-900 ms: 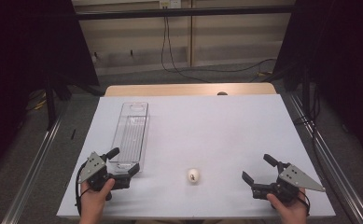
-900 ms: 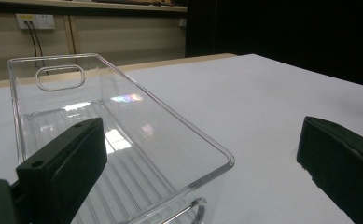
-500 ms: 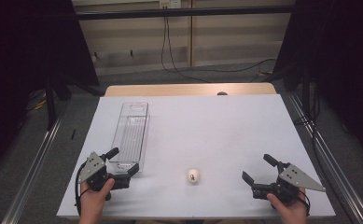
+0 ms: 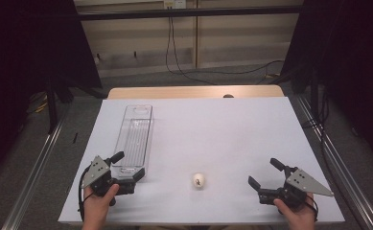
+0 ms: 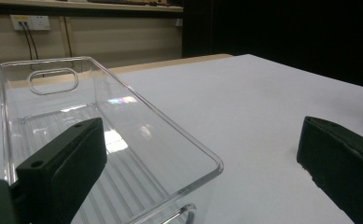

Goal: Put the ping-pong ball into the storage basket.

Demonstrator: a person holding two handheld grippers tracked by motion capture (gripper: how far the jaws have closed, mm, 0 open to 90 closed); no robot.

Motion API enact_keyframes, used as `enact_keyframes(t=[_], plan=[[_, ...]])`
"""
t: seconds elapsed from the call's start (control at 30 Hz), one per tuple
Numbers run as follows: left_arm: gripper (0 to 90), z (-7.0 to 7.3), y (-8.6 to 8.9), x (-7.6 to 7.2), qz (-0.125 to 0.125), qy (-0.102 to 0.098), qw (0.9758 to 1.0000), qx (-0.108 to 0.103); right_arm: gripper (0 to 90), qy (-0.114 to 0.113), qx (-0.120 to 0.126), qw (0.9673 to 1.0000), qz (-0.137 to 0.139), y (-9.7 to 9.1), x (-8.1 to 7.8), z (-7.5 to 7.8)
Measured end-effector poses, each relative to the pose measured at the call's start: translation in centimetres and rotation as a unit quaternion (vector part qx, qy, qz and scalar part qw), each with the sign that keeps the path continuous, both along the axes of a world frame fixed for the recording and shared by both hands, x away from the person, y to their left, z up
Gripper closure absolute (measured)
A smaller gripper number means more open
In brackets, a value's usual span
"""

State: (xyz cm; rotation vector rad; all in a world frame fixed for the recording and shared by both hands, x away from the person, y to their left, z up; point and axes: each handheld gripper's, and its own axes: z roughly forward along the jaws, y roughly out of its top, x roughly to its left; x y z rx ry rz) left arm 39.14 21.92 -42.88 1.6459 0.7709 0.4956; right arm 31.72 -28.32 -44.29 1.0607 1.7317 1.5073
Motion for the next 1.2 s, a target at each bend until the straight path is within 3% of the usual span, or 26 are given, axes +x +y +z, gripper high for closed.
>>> enact_keyframes(t=[0.27, 0.33, 0.4, 0.5, 0.57, 0.67, 0.73, 0.83, 0.93, 0.97, 1.17, 1.2], plan=[[1.6, 0.2, -0.5, 0.0, -0.013, 0.0, 0.9999, 0.005, 0.7, -0.001, 0.001, 1.0, 0.001, 0.1, 0.1, 0.0], [1.7, 0.2, -0.8, 0.0, -0.008, 0.003, 0.9999, -0.007, 0.7, 0.0, 0.001, 1.0, 0.001, 0.1, 0.0, 0.0], [1.6, 0.3, -0.8, 0.1, -0.017, 0.001, 0.9998, 0.008, 0.7, 0.001, 0.001, 1.0, 0.001, 0.1, 0.0, 0.0], [1.6, 0.3, -1.2, 0.1, -0.019, 0.004, 0.9998, 0.001, 0.7, -0.001, 0.0, 1.0, 0.003, 0.1, 0.0, 0.0], [1.7, 0.4, -1.2, 0.2, -0.022, 0.002, 0.9997, 0.012, 0.8, -0.001, 0.0, 1.0, 0.003, 0.0, 0.0, 0.0], [1.7, 0.4, -1.6, 0.2, -0.018, 0.004, 0.9998, -0.003, 0.8, -0.001, 0.0, 1.0, 0.004, 0.0, 0.0, 0.0], [1.7, 0.5, -1.5, 0.3, -0.026, 0.004, 0.9996, 0.01, 0.8, -0.002, 0.001, 1.0, 0.003, 0.1, 0.0, 0.0], [1.6, 0.5, -1.8, 0.3, -0.024, 0.007, 0.9997, -0.003, 0.8, -0.002, 0.0, 1.0, 0.002, 0.1, 0.0, 0.1], [1.7, 0.6, -1.9, 0.3, -0.032, 0.007, 0.9994, 0.008, 0.8, -0.003, 0.0, 1.0, 0.003, 0.1, 0.0, 0.1], [1.6, 0.5, -2.1, 0.3, -0.028, 0.008, 0.9996, -0.002, 0.8, -0.002, 0.0, 1.0, 0.003, 0.1, 0.0, 0.1], [1.7, 0.6, -2.6, 0.3, -0.039, 0.011, 0.9991, 0.009, 0.8, -0.004, -0.001, 1.0, 0.004, 0.1, 0.0, 0.1], [1.6, 0.6, -2.8, 0.4, -0.033, 0.011, 0.9994, -0.002, 0.8, -0.005, -0.001, 1.0, 0.004, 0.1, 0.0, 0.1]])
